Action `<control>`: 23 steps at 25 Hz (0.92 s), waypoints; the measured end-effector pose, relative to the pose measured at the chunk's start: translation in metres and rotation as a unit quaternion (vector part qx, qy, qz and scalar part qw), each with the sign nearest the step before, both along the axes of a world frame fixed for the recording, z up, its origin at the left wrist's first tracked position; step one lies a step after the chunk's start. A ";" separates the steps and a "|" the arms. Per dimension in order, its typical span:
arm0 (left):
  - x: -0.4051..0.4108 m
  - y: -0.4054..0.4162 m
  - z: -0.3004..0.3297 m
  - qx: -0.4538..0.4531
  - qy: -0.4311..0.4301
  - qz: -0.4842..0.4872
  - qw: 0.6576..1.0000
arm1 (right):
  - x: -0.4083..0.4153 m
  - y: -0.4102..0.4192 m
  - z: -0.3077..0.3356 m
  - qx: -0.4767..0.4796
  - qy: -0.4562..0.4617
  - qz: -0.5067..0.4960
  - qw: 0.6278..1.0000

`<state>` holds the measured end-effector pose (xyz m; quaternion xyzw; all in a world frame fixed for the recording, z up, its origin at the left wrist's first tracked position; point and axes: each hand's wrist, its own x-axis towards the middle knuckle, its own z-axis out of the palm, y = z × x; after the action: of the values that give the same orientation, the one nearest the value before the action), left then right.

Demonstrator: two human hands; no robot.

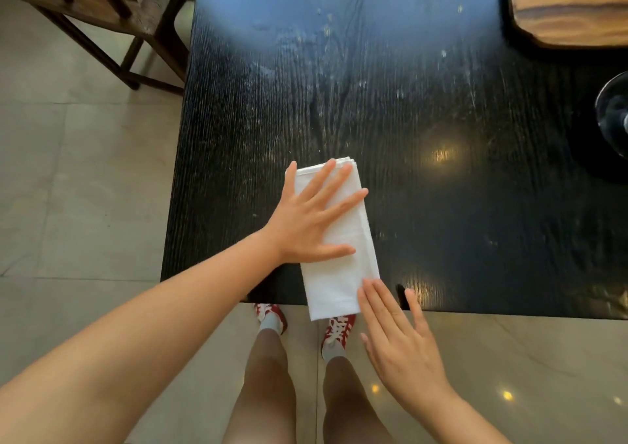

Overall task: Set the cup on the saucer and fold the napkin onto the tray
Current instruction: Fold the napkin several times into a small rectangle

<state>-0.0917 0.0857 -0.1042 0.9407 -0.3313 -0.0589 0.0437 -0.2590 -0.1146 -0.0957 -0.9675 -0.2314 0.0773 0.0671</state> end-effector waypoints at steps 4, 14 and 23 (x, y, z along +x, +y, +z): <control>0.014 -0.005 -0.001 0.012 -0.018 -0.053 0.998 | 0.008 -0.015 -0.003 0.042 -0.055 0.096 0.993; -0.018 0.004 0.015 -0.053 0.020 0.052 0.997 | 0.046 -0.025 0.000 0.138 -0.134 0.169 0.967; -0.091 0.049 0.013 -0.122 0.063 0.021 0.990 | 0.056 -0.019 0.021 0.196 -0.066 0.098 0.973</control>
<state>-0.1829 0.1352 -0.0913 0.9293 -0.3132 -0.0759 0.1804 -0.2026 -0.1333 -0.0749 -0.9110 -0.3400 -0.0270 0.2319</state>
